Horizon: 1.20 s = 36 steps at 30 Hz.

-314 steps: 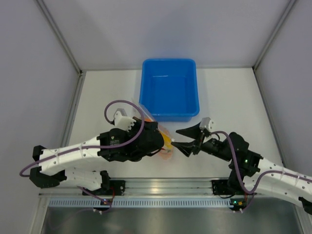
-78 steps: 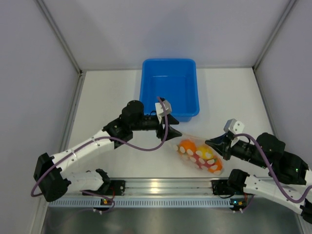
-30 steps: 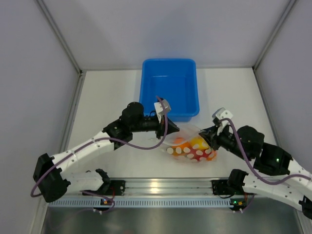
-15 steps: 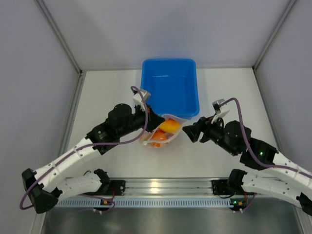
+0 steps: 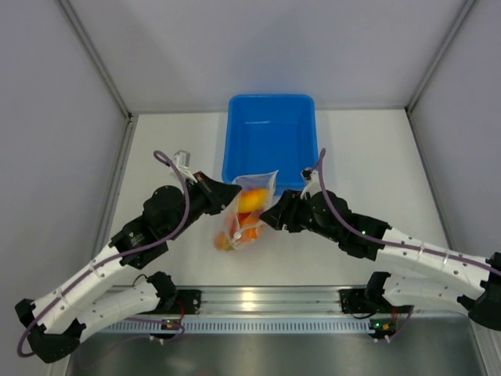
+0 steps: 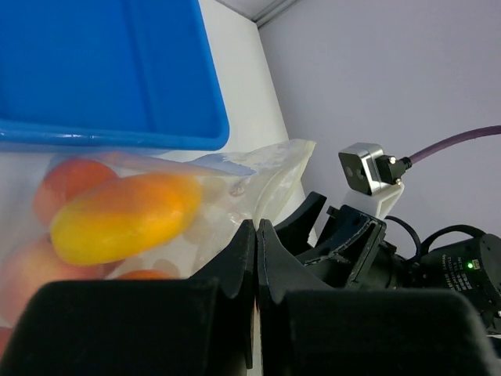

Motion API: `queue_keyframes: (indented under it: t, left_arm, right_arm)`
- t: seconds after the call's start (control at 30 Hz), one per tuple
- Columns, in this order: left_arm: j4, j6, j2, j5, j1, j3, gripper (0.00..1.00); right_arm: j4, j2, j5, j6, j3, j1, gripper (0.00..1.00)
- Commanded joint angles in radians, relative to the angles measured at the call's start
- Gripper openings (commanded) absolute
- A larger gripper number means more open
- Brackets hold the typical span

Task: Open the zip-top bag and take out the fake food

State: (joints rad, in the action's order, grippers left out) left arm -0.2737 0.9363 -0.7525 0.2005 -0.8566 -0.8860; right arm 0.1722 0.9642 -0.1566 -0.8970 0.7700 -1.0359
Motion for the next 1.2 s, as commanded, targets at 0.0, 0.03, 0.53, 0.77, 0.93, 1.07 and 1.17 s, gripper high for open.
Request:
queue_keyframes:
  t: [0.0, 0.03, 0.53, 0.77, 0.93, 1.07, 1.17]
  left_arm:
    - [0.039, 0.044, 0.001, 0.053, -0.021, 0.010, 0.00]
    - [0.039, 0.041, 0.002, 0.059, -0.030, 0.015, 0.00]
    - [0.039, 0.185, 0.102, 0.370, -0.174, 0.182, 0.00]
    - [0.039, 0.168, 0.050, 0.511, -0.266, 0.173, 0.00]
    - [0.033, 0.134, -0.008, 0.645, -0.347, 0.148, 0.00]
    - [0.031, 0.090, -0.057, 0.782, -0.412, 0.122, 0.00]
    - [0.031, 0.065, -0.108, 0.893, -0.498, 0.088, 0.00]
  right_arm:
    - [-0.122, 0.034, 0.020, -0.028, 0.074, 0.002, 0.60]
    - [-0.137, 0.050, 0.022, -0.025, 0.080, 0.002, 0.60]
    - [-0.106, 0.225, -0.158, -0.023, 0.103, -0.016, 0.43]
    - [0.021, 0.177, -0.288, 0.043, 0.097, -0.056, 0.06]
    - [0.217, 0.065, -0.376, 0.092, 0.045, -0.052, 0.04]
    - [0.366, -0.057, -0.452, 0.089, -0.015, -0.041, 0.03]
    - [0.430, -0.136, -0.436, 0.089, -0.070, -0.032, 0.04]
